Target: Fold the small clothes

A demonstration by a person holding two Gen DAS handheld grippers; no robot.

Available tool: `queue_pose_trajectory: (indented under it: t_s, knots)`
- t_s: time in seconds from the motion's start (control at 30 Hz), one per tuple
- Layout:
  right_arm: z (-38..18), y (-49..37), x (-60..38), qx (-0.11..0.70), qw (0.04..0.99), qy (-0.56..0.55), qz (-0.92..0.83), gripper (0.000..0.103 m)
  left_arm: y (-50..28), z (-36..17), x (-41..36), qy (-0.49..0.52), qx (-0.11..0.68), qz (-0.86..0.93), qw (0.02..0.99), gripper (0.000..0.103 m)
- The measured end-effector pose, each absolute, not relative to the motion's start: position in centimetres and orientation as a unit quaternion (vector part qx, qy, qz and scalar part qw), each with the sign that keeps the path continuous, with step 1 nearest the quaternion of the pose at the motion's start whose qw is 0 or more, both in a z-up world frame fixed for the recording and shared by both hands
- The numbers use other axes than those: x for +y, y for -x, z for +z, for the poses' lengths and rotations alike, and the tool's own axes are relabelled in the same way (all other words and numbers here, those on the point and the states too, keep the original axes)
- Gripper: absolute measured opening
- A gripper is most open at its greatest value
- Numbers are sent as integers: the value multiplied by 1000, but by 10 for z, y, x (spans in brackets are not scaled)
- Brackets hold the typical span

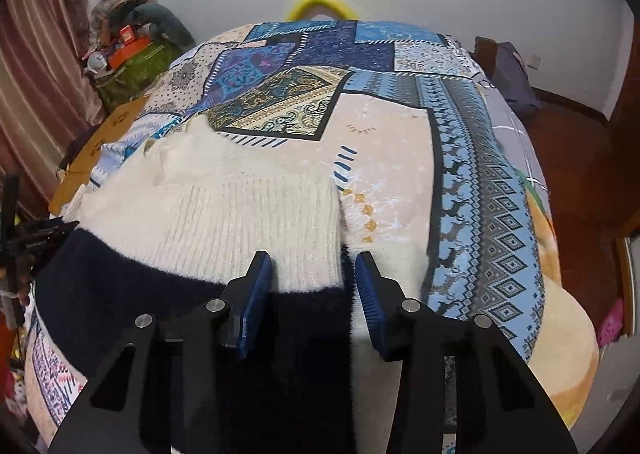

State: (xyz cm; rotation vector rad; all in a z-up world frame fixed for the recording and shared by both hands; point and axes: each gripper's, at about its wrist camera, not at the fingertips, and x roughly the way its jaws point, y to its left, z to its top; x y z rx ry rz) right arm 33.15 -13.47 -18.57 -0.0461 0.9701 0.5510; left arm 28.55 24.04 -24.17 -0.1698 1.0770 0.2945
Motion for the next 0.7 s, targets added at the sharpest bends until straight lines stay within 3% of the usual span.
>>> queue_pose_trajectory:
  t_s: [0.23, 0.37, 0.5, 0.7]
  knots:
    - [-167, -316, -138, 450, 855, 41, 256, 42, -265, -231, 267, 92, 501, 178, 842, 67]
    - [-151, -301, -139, 438, 859, 42, 264, 52, -254, -226, 279, 57, 504, 229, 831, 66]
    - [-136, -285, -132, 425, 860, 47, 278, 58, -235, -214, 285, 87, 499, 210, 836, 66]
    - [-118, -267, -106, 407, 859, 60, 305, 65, -203, -182, 248, 85, 469, 157, 865, 67]
